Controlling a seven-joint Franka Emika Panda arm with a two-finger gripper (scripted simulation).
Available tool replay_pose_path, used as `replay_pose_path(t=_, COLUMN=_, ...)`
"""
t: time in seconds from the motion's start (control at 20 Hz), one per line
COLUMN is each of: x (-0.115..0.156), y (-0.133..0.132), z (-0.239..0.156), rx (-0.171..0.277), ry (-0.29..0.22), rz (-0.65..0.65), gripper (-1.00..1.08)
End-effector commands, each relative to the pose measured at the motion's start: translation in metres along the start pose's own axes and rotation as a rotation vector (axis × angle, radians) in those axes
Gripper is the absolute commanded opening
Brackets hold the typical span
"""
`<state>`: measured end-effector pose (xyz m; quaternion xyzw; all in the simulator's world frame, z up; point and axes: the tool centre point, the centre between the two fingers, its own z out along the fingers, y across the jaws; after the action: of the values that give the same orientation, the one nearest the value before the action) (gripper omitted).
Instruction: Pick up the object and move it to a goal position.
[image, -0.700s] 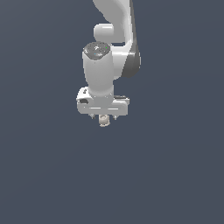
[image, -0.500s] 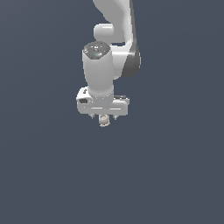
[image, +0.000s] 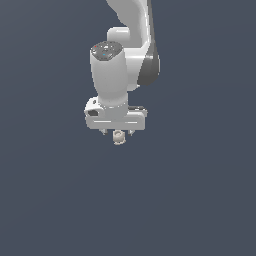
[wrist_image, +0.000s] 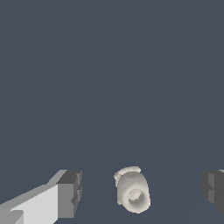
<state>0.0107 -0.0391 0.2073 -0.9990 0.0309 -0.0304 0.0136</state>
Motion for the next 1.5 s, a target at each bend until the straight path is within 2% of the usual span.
replay_pose_path(t=0.0, x=-0.001, y=0.0, z=0.001, rx=0.0, ry=-0.001, rz=-0.001, gripper=1.0)
replay_pose_path(t=0.4, x=-0.017, y=0.004, z=0.024, rx=-0.006, ry=-0.012, rz=-0.026, gripper=1.0)
replay_pose_path(t=1.05, x=-0.087, y=0.015, z=0.093, rx=-0.022, ry=-0.05, rz=-0.12, gripper=1.0)
replay_pose_path(t=1.45, x=-0.109, y=0.017, z=0.11, rx=-0.025, ry=-0.061, rz=-0.148, gripper=1.0)
